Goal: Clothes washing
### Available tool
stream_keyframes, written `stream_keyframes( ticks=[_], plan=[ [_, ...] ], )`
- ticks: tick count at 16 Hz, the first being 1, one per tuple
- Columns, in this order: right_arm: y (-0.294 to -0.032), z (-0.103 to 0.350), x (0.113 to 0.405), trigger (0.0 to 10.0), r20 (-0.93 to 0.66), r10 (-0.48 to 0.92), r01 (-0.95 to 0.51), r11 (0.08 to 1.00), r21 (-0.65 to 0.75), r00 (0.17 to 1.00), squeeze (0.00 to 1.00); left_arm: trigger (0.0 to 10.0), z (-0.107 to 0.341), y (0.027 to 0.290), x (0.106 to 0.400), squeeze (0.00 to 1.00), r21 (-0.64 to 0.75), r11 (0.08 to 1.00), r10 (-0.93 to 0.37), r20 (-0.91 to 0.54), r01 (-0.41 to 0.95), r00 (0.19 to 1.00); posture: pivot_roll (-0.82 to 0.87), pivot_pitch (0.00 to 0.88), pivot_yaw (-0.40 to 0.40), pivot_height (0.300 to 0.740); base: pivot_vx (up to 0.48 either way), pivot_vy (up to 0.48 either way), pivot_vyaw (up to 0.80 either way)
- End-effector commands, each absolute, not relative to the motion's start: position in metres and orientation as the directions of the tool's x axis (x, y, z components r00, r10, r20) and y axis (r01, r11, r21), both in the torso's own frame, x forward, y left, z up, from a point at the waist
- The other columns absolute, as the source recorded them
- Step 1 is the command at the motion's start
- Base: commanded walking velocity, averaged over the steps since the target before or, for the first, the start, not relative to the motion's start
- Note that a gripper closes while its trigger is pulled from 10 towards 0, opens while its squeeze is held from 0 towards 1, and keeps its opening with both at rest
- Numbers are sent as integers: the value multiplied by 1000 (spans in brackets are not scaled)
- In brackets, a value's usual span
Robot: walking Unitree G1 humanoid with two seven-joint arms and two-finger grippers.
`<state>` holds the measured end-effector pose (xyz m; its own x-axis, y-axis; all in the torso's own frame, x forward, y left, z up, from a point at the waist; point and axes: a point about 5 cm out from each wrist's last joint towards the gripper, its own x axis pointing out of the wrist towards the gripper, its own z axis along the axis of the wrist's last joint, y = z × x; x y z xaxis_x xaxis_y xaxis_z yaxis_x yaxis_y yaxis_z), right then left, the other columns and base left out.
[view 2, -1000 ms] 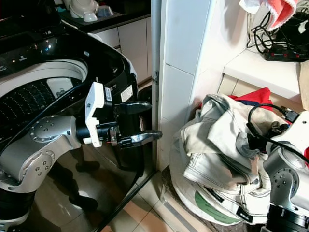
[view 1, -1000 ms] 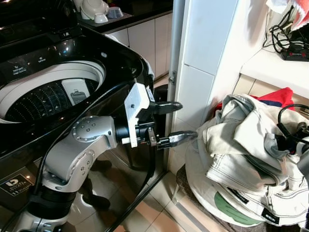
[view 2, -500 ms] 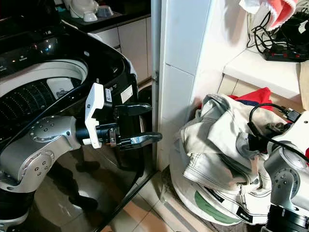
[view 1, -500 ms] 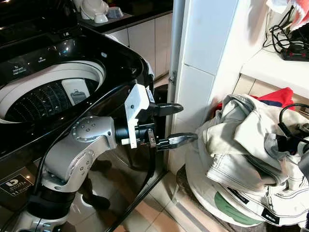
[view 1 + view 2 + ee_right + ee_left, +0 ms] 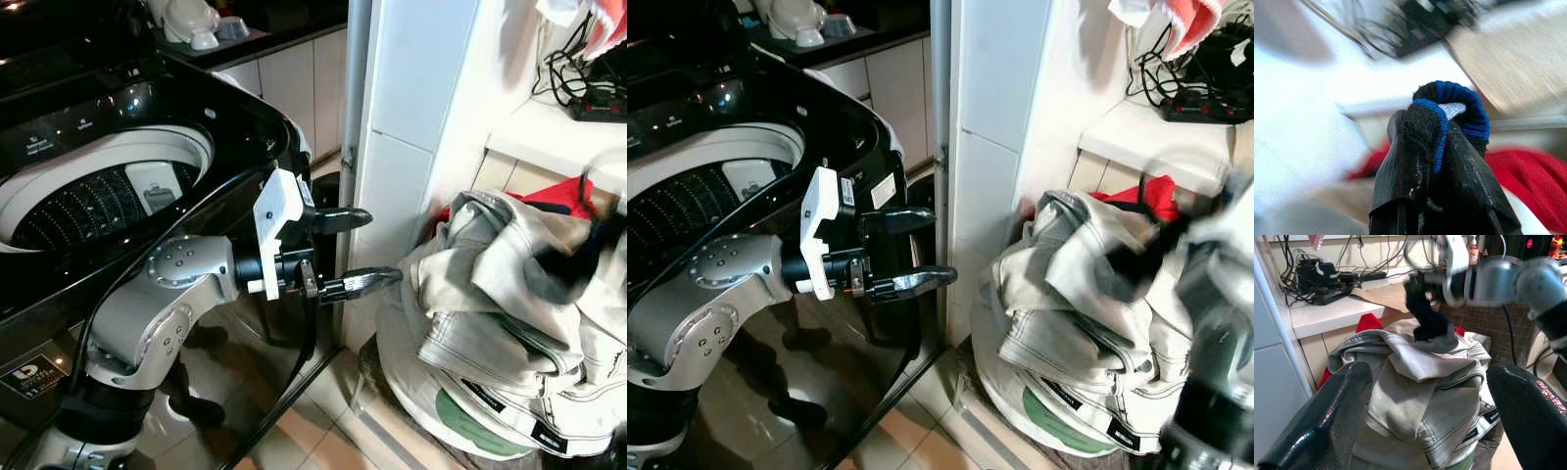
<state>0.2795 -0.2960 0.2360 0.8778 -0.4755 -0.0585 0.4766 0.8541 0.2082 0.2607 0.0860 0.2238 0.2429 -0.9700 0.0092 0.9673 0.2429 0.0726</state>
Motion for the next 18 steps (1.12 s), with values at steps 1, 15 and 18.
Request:
stream_keyframes(
  ticks=[1, 15, 18],
  plan=[
    [-279, 254, 284, 0, -17, -363, 359, 911, 204, 932, 0, 10000, 229, 87, 263, 0, 105, 266, -964, 21, 958, 265, -108, 0, 43, 740, 0, 0, 0],
    [-130, 297, 304, 0, 201, 436, -447, 589, 673, 877, 0, 10000, 254, 62, 310, 231, 195, 604, -796, 185, 773, 576, -87, 0, -12, 740, 0, 0, 0],
    [-129, 298, 302, 0, 202, 441, -451, 585, 674, 874, 0, 10000, 249, 62, 311, 0, 151, 596, -802, 165, 789, 574, -90, 0, -5, 740, 0, 0, 0]
  ],
)
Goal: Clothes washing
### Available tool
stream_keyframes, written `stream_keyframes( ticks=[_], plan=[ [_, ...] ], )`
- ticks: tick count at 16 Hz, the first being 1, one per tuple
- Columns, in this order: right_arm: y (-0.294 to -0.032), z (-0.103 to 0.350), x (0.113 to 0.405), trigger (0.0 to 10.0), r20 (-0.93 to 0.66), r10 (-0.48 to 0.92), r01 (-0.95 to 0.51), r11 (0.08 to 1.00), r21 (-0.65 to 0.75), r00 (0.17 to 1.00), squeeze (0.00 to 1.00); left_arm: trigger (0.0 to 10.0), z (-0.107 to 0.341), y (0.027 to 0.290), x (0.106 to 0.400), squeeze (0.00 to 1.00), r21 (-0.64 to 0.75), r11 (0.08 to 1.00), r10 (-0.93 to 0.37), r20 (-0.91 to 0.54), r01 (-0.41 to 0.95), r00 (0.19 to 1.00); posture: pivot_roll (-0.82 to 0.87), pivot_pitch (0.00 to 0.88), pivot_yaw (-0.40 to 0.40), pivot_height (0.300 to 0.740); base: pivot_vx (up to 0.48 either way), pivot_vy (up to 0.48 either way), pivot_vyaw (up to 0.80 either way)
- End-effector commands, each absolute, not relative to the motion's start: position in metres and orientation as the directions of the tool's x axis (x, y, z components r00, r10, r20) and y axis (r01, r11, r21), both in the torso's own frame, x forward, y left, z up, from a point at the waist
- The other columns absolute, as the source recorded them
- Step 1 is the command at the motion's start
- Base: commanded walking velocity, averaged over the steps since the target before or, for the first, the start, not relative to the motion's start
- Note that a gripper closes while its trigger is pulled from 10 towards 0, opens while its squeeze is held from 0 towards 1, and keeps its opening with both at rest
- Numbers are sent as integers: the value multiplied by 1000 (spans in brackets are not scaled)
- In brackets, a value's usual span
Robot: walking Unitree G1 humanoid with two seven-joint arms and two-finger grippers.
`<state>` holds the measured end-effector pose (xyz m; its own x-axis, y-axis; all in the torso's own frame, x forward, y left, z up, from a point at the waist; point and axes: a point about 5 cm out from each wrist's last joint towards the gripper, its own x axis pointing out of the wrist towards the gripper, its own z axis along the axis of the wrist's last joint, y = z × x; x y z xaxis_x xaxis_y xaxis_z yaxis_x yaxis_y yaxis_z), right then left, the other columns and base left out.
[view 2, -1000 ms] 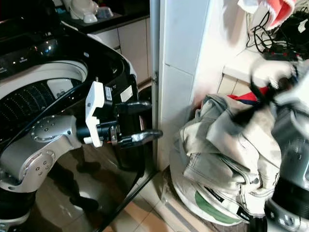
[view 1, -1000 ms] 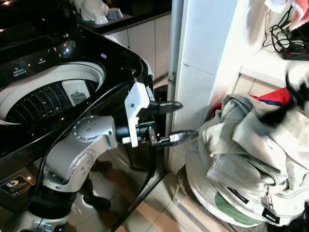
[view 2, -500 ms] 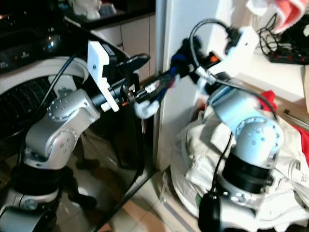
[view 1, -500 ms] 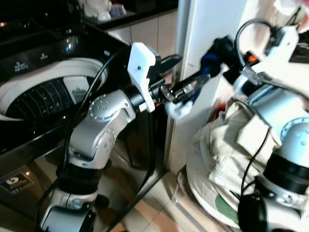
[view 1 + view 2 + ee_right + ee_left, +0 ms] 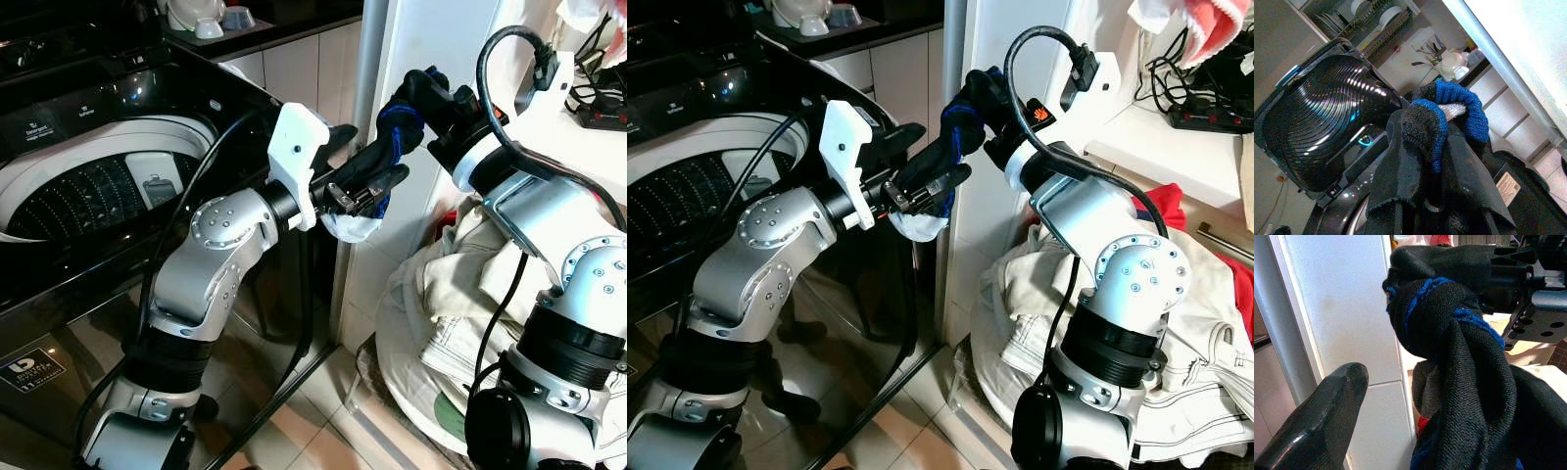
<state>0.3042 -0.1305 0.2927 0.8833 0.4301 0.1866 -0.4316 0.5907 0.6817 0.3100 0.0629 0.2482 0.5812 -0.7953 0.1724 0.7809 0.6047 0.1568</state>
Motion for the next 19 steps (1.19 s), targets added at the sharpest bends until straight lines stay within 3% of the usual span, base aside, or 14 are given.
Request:
stream_keyframes(
  ticks=[1, 2, 8, 13, 19],
  plan=[
    [-129, 298, 302, 0, 201, 442, -451, 585, 674, 874, 0, 863, 250, 62, 311, 0, 147, 596, -802, 170, 790, 573, -91, 0, -3, 740, 0, 0, 0],
    [-128, 299, 301, 0, 201, 443, -451, 583, 676, 874, 0, 0, 250, 63, 311, 0, 142, 597, -800, 178, 790, 573, -92, 0, -2, 740, 0, 0, 0],
    [-129, 298, 300, 0, 195, 442, -446, 585, 678, 876, 0, 0, 249, 68, 315, 0, 143, 619, -785, 160, 772, 599, -89, 0, 4, 740, 0, 0, 0],
    [-126, 296, 299, 0, 188, 454, -449, 580, 680, 871, 0, 0, 245, 72, 321, 0, 116, 677, -736, 104, 727, 669, -86, 0, 6, 740, 0, 0, 0],
    [-126, 294, 298, 0, 177, 459, -447, 586, 676, 871, 0, 0, 248, 74, 320, 0, 88, 665, -745, 147, 742, 651, -88, 0, 9, 740, 0, 0, 0]
  ],
)
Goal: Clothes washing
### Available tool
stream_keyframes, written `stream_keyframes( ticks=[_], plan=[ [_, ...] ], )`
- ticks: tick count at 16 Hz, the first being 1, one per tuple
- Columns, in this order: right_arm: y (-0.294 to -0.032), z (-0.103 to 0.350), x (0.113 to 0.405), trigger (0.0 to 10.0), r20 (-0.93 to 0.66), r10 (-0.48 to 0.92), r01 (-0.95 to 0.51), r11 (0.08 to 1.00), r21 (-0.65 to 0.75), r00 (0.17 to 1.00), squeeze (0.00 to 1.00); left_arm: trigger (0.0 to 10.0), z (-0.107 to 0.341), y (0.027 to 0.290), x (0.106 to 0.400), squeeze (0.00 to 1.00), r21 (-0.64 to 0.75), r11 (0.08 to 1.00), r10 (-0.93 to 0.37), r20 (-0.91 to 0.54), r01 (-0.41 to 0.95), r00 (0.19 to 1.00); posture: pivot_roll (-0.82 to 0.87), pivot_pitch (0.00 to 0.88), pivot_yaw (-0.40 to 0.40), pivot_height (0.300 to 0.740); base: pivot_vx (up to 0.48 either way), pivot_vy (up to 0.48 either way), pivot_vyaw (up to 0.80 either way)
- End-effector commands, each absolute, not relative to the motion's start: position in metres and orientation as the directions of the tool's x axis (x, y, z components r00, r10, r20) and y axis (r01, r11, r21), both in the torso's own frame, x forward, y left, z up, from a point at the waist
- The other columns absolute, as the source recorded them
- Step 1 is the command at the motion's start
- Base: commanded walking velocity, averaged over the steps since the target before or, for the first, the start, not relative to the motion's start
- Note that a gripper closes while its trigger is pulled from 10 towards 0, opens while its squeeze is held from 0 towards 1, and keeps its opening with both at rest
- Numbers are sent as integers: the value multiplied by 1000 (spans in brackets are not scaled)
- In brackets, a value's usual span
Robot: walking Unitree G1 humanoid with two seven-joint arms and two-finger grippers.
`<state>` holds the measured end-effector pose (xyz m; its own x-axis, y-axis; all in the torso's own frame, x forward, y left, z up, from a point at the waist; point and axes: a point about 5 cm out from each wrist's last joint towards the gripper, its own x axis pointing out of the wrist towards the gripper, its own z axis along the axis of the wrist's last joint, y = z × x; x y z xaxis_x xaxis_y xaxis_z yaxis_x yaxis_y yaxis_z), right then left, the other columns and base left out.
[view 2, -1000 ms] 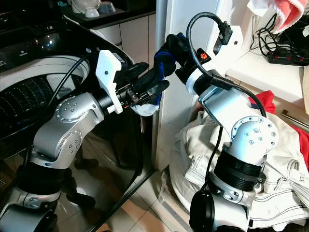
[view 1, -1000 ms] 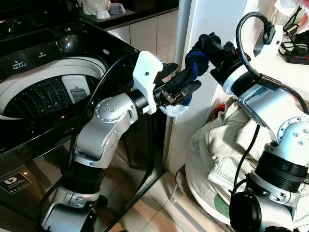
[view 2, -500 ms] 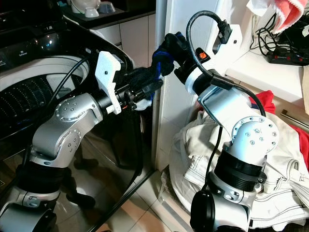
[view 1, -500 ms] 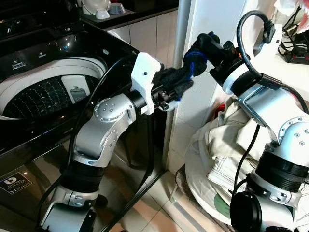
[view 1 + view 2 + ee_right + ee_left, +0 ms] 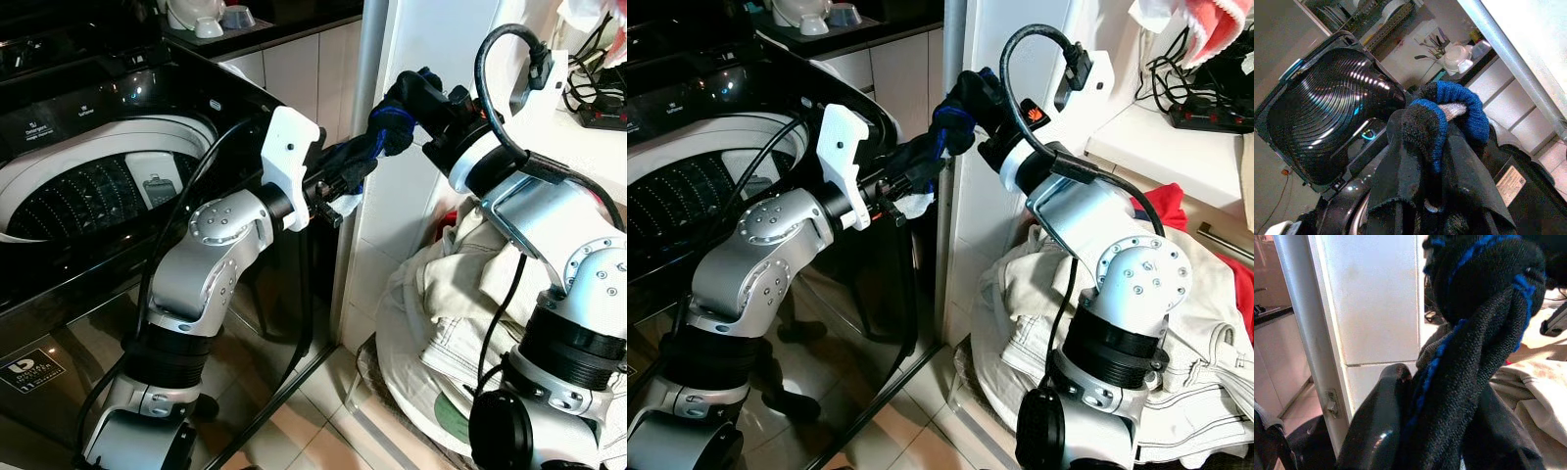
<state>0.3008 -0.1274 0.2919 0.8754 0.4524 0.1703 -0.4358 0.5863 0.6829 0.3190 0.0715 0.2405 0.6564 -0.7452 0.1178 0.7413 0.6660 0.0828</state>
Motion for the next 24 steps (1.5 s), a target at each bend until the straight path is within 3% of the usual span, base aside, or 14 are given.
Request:
stream_keyframes(
  ticks=[1, 6, 7, 10, 12, 13, 14, 15, 17, 19, 20, 21, 22, 24],
  plan=[
    [-126, 294, 298, 0, 177, 460, -447, 586, 676, 870, 0, 0, 248, 74, 320, 0, 87, 667, -743, 153, 740, 651, -87, 0, 9, 740, 0, 0, 0],
    [-126, 293, 299, 0, 171, 461, -449, 603, 660, 871, 0, 0, 253, 79, 323, 0, 71, 693, -716, 186, 718, 673, -84, 0, 8, 740, 0, 0, 0],
    [-125, 293, 298, 10000, 169, 467, -456, 614, 645, 868, 1000, 0, 255, 82, 326, 0, 58, 709, -699, 195, 703, 688, -84, 0, 10, 740, 0, 0, 0],
    [-121, 290, 295, 10000, 167, 500, -484, 615, 623, 850, 1000, 0, 259, 98, 337, 0, 65, 783, -618, 189, 618, 763, -76, 0, 15, 740, 0, 0, 0],
    [-121, 268, 293, 10000, -62, 495, -449, 828, 335, 867, 1000, 0, 272, 137, 360, 0, 153, 911, -405, 154, 383, 902, -67, 0, 10, 740, 0, 0, 0],
    [-120, 265, 292, 10000, -84, 504, -460, 834, 304, 859, 620, 0, 274, 146, 364, 0, 179, 931, -345, 145, 318, 927, -65, 0, 10, 740, 0, 0, 0],
    [-120, 262, 290, 10000, -104, 516, -474, 836, 276, 850, 0, 0, 278, 158, 370, 0, 213, 949, -265, 137, 232, 955, -65, 0, 10, 740, 0, 0, 0],
    [-118, 252, 285, 10000, -176, 547, -519, 835, 180, 819, 0, 0, 297, 205, 384, 0, 424, 902, 7, 160, -75, 987, -60, 0, 7, 740, 0, 0, 0],
    [-114, 250, 280, 10000, -195, 581, -561, 814, 151, 790, 0, 0, 310, 227, 389, 0, 569, 797, 112, 192, -204, 975, -60, 0, 7, 740, 0, 0, 0],
    [-107, 250, 276, 10000, -187, 623, -610, 782, 130, 760, 0, 0, 305, 235, 395, 0, 689, 698, 146, 126, -193, 981, -68, 0, 17, 740, 0, 0, 0],
    [-102, 251, 273, 10000, -179, 648, -639, 761, 111, 740, 0, 10000, 296, 238, 400, 0, 767, 624, 164, 56, -148, 985, -71, 0, 21, 740, 0, 0, 0],
    [-98, 252, 270, 10000, -173, 673, -667, 738, 102, 719, 0, 10000, 281, 238, 404, 0, 793, 605, 160, -31, -73, 987, -74, 0, 29, 740, 0, 0, 0],
    [-96, 251, 267, 10000, -172, 687, -682, 725, 96, 706, 0, 10000, 264, 239, 406, 1000, 802, 597, 158, -137, 16, 978, -74, 0, 29, 740, 0, 0, 0],
    [-95, 251, 266, 10000, -173, 693, -690, 718, 88, 700, 0, 10000, 248, 243, 405, 1000, 812, 571, 166, -255, 118, 952, -83, 0, 37, 740, 0, 0, 0]
  ],
)
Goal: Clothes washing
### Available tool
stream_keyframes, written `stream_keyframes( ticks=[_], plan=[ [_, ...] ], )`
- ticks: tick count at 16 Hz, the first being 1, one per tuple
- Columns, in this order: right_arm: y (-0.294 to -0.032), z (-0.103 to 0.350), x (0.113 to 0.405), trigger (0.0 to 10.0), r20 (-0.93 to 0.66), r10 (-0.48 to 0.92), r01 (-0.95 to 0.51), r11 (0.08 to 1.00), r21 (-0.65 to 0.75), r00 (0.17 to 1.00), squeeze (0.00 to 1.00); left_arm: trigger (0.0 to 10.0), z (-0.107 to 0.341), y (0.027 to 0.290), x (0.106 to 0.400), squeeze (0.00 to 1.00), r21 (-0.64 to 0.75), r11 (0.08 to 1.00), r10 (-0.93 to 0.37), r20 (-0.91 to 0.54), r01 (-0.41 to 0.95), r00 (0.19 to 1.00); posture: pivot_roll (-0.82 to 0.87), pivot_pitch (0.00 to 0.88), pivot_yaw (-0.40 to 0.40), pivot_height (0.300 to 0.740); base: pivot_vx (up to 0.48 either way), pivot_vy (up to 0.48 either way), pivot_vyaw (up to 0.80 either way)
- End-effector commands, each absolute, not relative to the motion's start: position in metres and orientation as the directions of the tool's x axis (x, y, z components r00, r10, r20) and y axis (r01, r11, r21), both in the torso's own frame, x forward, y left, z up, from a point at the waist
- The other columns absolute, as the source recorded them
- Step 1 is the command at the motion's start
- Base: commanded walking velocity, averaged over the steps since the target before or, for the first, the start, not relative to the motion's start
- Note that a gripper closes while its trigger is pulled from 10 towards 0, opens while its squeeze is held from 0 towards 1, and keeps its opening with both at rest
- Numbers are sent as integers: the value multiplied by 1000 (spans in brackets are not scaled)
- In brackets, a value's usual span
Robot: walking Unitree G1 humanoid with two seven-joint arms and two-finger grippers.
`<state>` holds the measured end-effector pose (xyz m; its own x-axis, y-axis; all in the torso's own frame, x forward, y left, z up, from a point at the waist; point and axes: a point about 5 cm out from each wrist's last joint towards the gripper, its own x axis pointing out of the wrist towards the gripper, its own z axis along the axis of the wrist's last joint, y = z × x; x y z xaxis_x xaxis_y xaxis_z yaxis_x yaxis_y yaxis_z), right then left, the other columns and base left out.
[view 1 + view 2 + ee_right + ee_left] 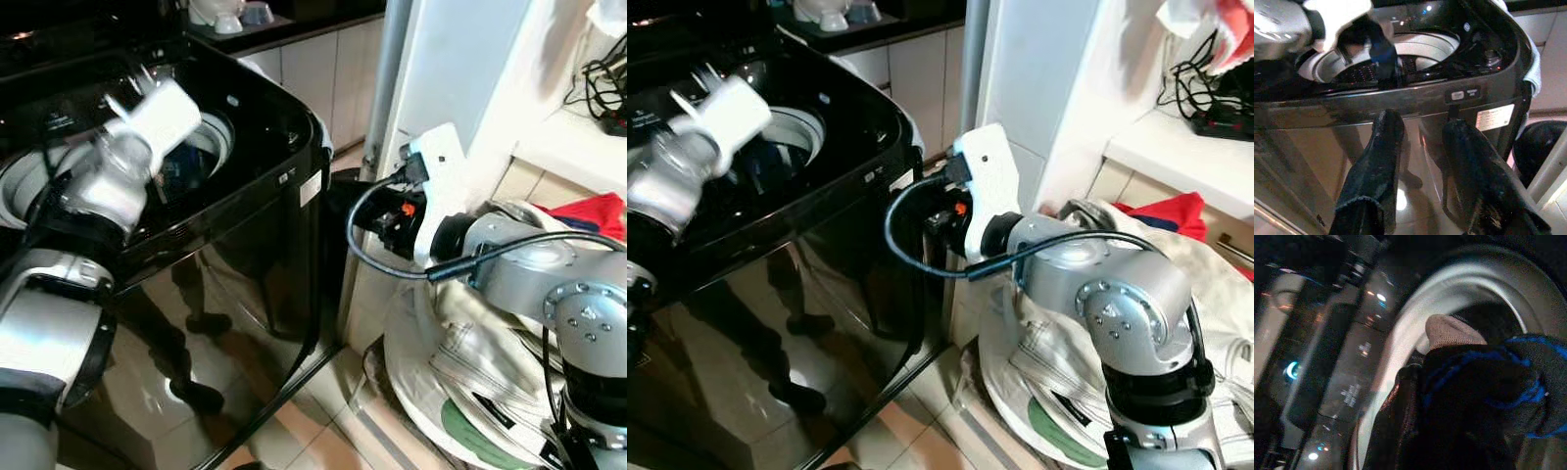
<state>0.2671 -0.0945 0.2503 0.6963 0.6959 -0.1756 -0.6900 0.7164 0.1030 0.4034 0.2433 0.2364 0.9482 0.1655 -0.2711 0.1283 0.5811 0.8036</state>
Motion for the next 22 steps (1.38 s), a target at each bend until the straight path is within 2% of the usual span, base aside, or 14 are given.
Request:
stream_keyframes(
  ticks=[1, 8, 10, 11, 12, 13, 15, 18, 20, 21, 22],
  plan=[
    [-95, 251, 265, 10000, -173, 694, -691, 717, 87, 698, 0, 10000, 245, 245, 404, 1000, 815, 561, 170, -281, 142, 944, -83, 0, 37, 740, 0, 0, 0],
    [-102, 248, 268, 10000, -185, 677, -676, 732, 79, 712, 0, 10000, 241, 270, 397, 1000, 817, 525, 213, -396, 237, 893, -73, 0, 30, 740, 0, 0, 0],
    [-109, 247, 273, 10000, -189, 633, -631, 772, 80, 750, 0, 10000, 238, 269, 394, 1000, 779, 529, 155, -478, 336, 865, -75, 0, 32, 740, 0, 0, 0],
    [-112, 247, 275, 10000, -187, 614, -611, 787, 82, 767, 0, 10000, 234, 264, 393, 1000, 724, 569, 85, -522, 389, 849, -75, 0, 32, 740, 0, 0, 0],
    [-115, 247, 277, 10000, -187, 596, -592, 801, 83, 781, 0, 10000, 235, 261, 393, 271, 701, 585, 44, -529, 407, 848, -75, 0, 32, 740, 0, 0, 0],
    [-118, 248, 279, 10000, -183, 574, -569, 818, 86, 798, 0, 10000, 242, 258, 395, 0, 688, 629, 20, -480, 362, 877, -75, 0, 32, 740, 0, 0, 0],
    [-124, 250, 285, 10000, -163, 534, -523, 846, 106, 830, 0, 10000, 260, 262, 399, 0, 668, 707, 50, -373, 231, 926, -78, 0, 35, 740, 0, 0, 0],
    [-133, 251, 291, 10000, -151, 466, -451, 884, 123, 872, 0, 10000, 273, 266, 400, 0, 672, 726, 89, -301, 145, 949, -79, 0, 39, 740, 0, 0, 0],
    [-143, 249, 297, 10000, -150, 377, -362, 924, 122, 914, 0, 10000, 270, 263, 400, 0, 658, 731, 56, -323, 182, 945, -79, 0, 40, 740, 0, 0, 0],
    [-152, 247, 301, 10000, -157, 301, -287, 952, 108, 940, 0, 10000, 264, 271, 398, 0, 741, 653, 139, -322, 158, 936, -77, 0, 41, 740, 0, 0, 0],
    [-159, 246, 304, 10000, -158, 252, -237, 965, 111, 955, 0, 10000, 258, 269, 398, 0, 691, 695, 96, -360, 196, 928, -78, 0, 41, 740, 0, 0, 0]
  ],
)
